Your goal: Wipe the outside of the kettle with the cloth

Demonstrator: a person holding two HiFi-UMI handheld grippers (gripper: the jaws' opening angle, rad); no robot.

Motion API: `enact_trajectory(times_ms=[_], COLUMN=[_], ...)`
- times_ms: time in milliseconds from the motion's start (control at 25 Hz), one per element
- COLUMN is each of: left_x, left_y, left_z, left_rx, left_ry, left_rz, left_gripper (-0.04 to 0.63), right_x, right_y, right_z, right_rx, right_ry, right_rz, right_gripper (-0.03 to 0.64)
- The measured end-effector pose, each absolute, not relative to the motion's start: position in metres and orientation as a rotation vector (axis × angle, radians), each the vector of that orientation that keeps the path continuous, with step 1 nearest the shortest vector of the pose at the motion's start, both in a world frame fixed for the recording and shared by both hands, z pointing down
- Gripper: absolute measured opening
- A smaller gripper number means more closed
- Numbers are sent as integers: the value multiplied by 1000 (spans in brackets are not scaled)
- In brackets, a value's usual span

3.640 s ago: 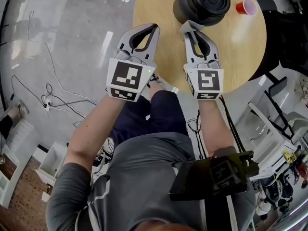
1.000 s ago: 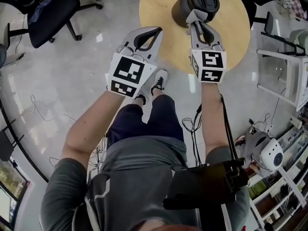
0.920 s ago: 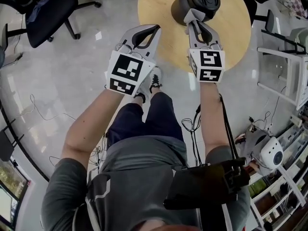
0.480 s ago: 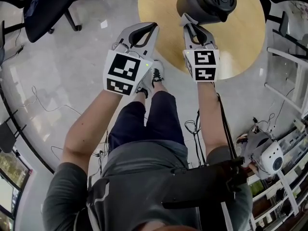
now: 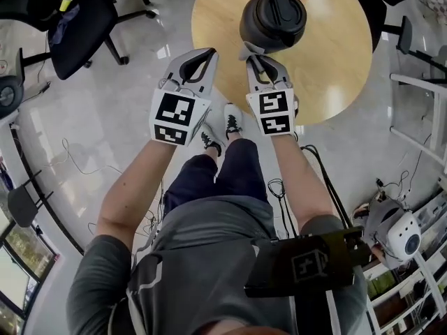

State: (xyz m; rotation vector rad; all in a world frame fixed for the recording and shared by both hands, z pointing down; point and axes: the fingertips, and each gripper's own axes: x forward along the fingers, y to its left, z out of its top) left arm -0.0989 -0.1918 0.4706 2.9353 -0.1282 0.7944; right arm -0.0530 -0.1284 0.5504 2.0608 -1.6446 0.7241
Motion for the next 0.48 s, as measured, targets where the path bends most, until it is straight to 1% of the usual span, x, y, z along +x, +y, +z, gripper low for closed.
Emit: enact_trajectory(times_ms=[280,480], left_x=[-89,-83], left_y=[-195,-206], left_z=[421,414], left_rx=[2967,2998], left_ry=[-184,-76], left_rz=[758,733], left_gripper=[9,9], right_x=[-43,-36], right_y=[-125,-146], right_z=[451,434], right_rx=[2210,2290], right_ry=[-1711,-1667], right_rz=[594,592], right_gripper=[52,52])
